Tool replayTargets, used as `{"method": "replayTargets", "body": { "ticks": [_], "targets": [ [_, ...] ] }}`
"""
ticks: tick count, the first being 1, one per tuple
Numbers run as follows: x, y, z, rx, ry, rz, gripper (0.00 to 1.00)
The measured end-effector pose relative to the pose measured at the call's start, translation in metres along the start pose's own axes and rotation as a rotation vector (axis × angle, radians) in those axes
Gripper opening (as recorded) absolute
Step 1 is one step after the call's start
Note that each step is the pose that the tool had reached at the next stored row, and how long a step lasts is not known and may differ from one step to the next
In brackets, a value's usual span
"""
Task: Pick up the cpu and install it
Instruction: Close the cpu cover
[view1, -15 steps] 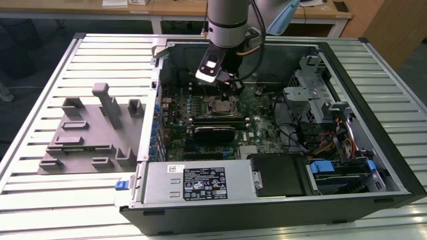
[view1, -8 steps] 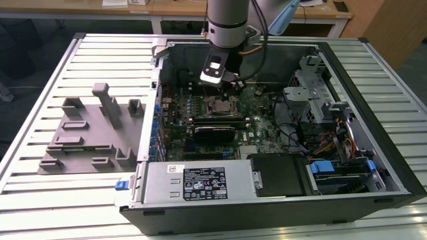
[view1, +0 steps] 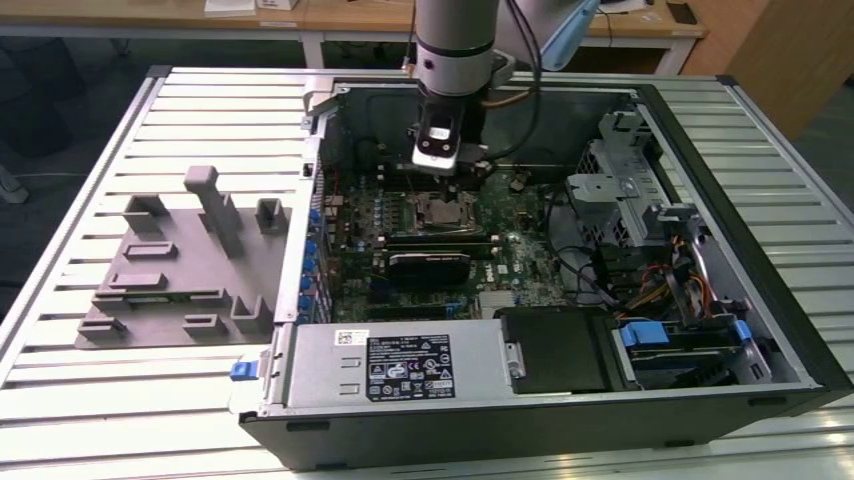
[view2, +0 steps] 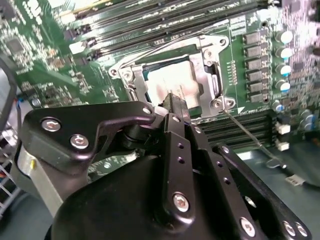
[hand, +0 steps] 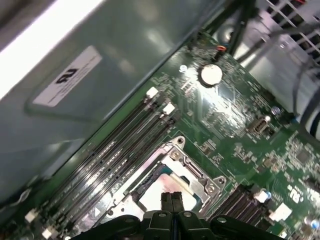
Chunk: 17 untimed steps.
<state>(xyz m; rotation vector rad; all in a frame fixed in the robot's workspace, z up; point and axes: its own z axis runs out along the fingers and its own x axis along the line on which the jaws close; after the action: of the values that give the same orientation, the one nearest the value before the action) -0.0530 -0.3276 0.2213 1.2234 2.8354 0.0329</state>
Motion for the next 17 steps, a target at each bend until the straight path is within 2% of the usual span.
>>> {"method": "replayTargets", "body": {
  "ticks": [7, 17],
  "targets": [
    [0.0, 0.0, 0.0002, -0.0043, 0.0043, -0.127, 0.11],
    [0.0, -0.0001, 0.0004, -0.0063, 0.0066, -0.303, 0.11]
  ]
}}
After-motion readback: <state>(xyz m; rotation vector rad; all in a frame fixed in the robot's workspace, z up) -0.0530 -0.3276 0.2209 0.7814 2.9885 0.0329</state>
